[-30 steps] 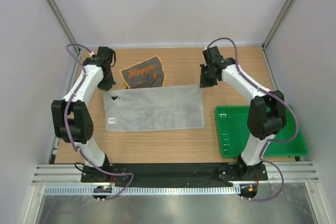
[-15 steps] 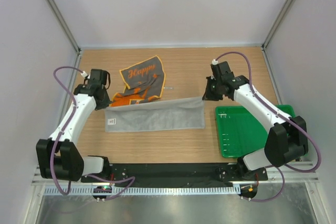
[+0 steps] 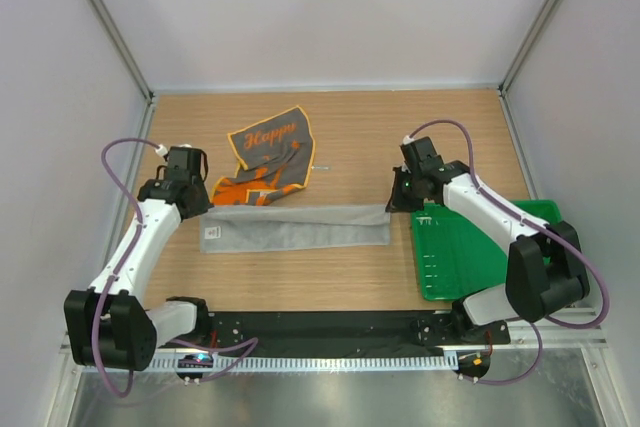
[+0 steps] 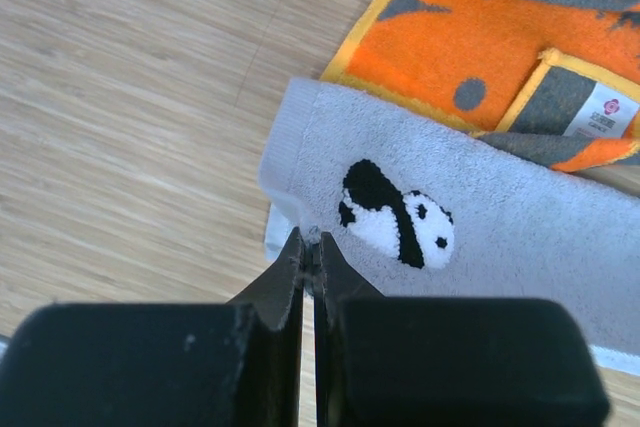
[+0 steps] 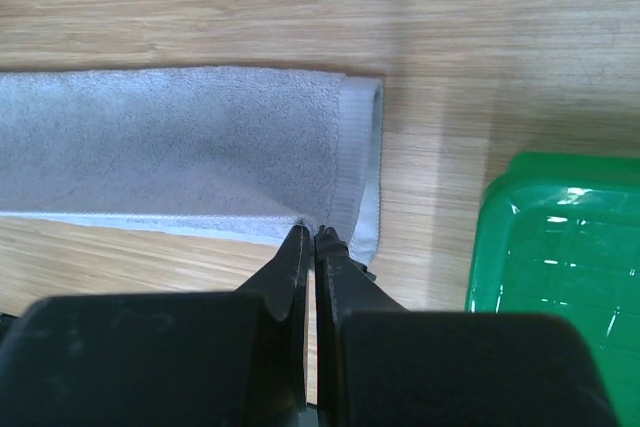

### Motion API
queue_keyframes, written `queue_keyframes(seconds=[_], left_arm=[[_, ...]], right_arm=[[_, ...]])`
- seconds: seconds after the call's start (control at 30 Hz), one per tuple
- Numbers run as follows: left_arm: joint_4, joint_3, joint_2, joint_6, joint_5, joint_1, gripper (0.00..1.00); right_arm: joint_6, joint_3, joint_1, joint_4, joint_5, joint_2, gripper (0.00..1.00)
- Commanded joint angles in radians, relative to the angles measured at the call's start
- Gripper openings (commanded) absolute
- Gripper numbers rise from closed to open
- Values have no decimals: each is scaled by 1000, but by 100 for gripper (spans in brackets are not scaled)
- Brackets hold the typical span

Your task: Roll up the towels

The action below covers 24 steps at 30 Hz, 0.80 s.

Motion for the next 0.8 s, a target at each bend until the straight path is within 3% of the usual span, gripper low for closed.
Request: queue_keyframes(seconds=[0.0,0.17,0.23,0.27,0.3,0.4,0.6,0.77], left_arm=[[20,9,-7,63,-11,17,0],[-26,37,-52,102,46,17,14],[-20,26,-143,103,12,17,21],[-17,22,-177,103,1,17,33],[-8,20,-206,108,-1,17,41],[-11,34,-278,114,-40,17,52],[0,61,-217,134,-57,17,55],[43,78,-123,88,24,17,57]], right_arm=[[-5,-28,-18,-7,91,-44,1],[10,-72,-18,-22,86,-72,4],[24,-84,-18,-34,91,-104,22],[30,-94,-20,-39,91,-113,35],[33,-97,-18,-53,91,-122,55],[41,-109,-20,-67,91,-170,66],[38,-55,-15,-67,37,-217,67],[12,50,-15,-57,27,-110,67]])
